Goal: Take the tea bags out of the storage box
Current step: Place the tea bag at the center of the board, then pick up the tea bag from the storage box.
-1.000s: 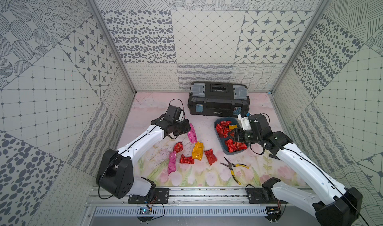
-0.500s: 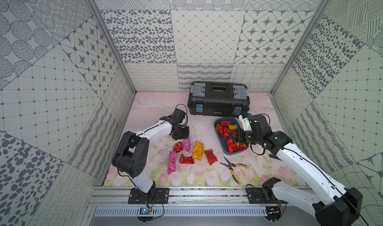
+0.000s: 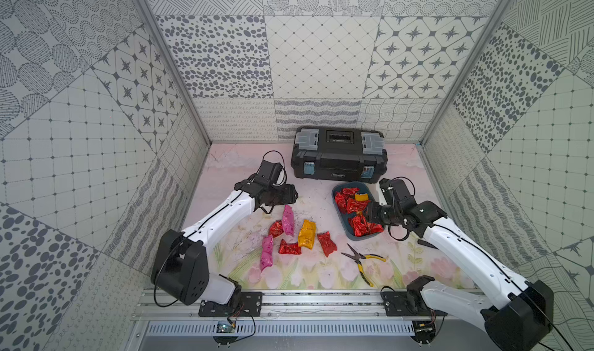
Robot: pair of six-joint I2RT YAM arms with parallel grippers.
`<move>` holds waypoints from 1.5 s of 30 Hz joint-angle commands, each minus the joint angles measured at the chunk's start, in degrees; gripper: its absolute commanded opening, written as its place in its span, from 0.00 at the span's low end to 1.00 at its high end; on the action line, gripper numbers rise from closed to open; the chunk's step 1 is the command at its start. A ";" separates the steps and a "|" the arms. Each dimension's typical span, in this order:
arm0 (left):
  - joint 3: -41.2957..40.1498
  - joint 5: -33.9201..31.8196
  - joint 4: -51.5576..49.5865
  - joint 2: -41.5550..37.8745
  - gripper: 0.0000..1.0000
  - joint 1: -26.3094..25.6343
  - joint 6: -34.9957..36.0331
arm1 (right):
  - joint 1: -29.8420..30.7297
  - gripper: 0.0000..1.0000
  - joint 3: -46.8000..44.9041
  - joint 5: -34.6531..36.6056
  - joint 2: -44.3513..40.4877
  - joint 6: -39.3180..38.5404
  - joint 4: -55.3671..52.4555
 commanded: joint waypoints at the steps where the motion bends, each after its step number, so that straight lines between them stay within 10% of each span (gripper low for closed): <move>1: -5.64 1.91 10.43 -9.57 0.66 -0.80 -15.33 | -0.28 0.52 1.10 5.29 0.83 1.67 -2.01; 13: -17.87 -1.09 12.17 -21.60 0.64 -1.05 -33.15 | -3.37 0.48 0.41 4.43 8.41 -9.35 -1.77; 33: -17.38 -3.81 10.02 -23.70 0.63 -1.07 -33.87 | -4.64 0.00 -2.41 4.79 9.94 -10.77 3.06; 45: -15.01 4.06 20.23 -19.41 0.69 -6.16 -30.52 | -4.99 0.00 -1.74 0.81 -3.26 -6.26 -1.97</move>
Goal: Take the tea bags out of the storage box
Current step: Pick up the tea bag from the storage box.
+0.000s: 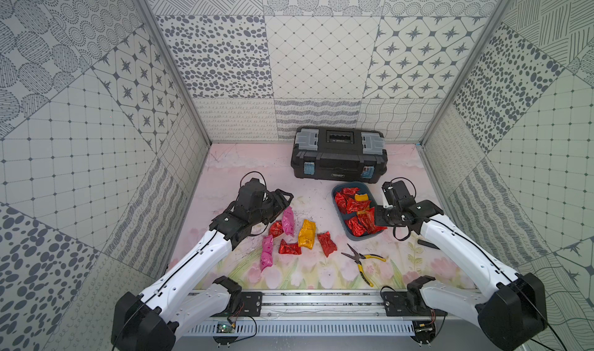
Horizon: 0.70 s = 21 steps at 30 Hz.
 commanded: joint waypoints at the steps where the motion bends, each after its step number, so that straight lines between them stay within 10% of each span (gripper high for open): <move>1: 2.10 4.92 9.28 2.85 0.69 -3.61 2.79 | -0.25 0.00 0.99 -4.04 -4.22 2.10 -0.39; 21: 11.73 9.91 25.45 24.32 0.66 -19.91 3.73 | 0.46 0.00 3.22 -35.25 -6.20 12.98 18.54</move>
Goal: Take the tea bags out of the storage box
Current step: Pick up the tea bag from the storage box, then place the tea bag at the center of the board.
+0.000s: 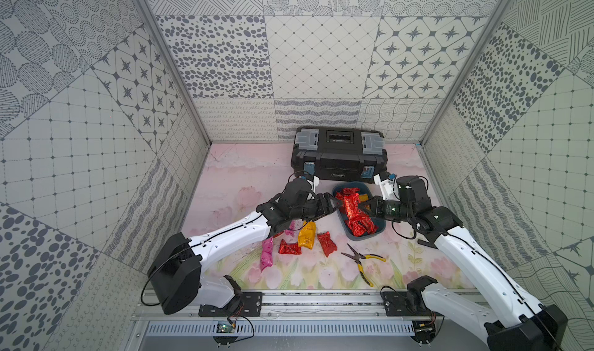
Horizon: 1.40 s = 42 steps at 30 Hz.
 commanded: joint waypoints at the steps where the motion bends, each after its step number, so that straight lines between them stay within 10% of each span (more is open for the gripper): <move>1: 2.01 3.15 8.10 2.53 0.65 -1.29 1.50 | 0.47 0.00 0.99 -4.71 0.65 3.64 6.34; 17: 1.99 3.14 9.72 2.89 0.00 -1.47 1.33 | 1.94 0.01 -1.04 -3.14 0.48 6.02 8.90; 23: 3.83 -0.19 -3.55 0.00 0.00 0.50 7.15 | 1.88 0.33 -0.88 4.51 -1.01 3.11 5.18; 33: 12.27 -0.16 -35.55 3.19 0.00 10.65 21.91 | 1.75 0.34 -0.80 11.95 0.24 0.43 -1.00; 42: 18.00 3.93 -34.97 17.23 0.00 11.64 24.87 | 1.82 0.34 -0.62 12.06 0.24 0.12 -1.68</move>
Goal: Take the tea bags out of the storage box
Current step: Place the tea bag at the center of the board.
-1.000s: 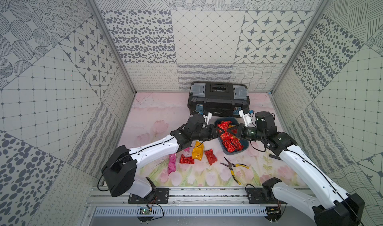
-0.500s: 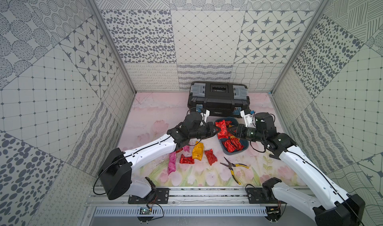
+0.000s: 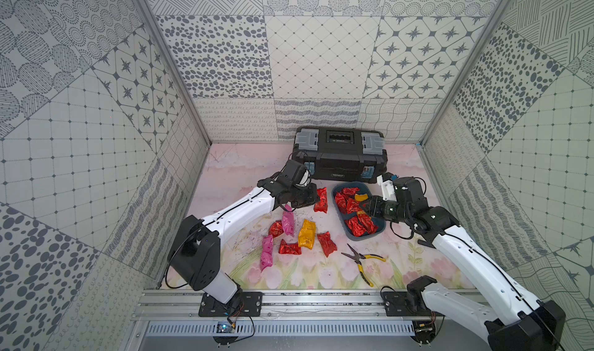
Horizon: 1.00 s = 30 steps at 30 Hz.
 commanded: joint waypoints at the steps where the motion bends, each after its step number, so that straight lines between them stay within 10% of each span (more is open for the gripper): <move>1: 3.10 2.37 -7.11 6.78 0.00 0.25 5.91 | 0.02 0.34 0.01 0.81 -0.44 -0.81 0.32; 12: 6.31 3.45 -5.49 18.18 0.01 -1.95 5.53 | -0.06 0.34 -0.43 0.82 -1.70 -0.98 -0.09; 21: 7.26 -0.50 -9.22 15.68 0.53 -2.04 6.54 | -0.30 0.34 -1.05 0.60 -2.40 -1.29 -0.11; 30: 5.28 -5.65 -7.95 2.84 0.68 -2.34 3.08 | -0.55 0.35 -0.80 2.85 -0.31 -0.65 -0.41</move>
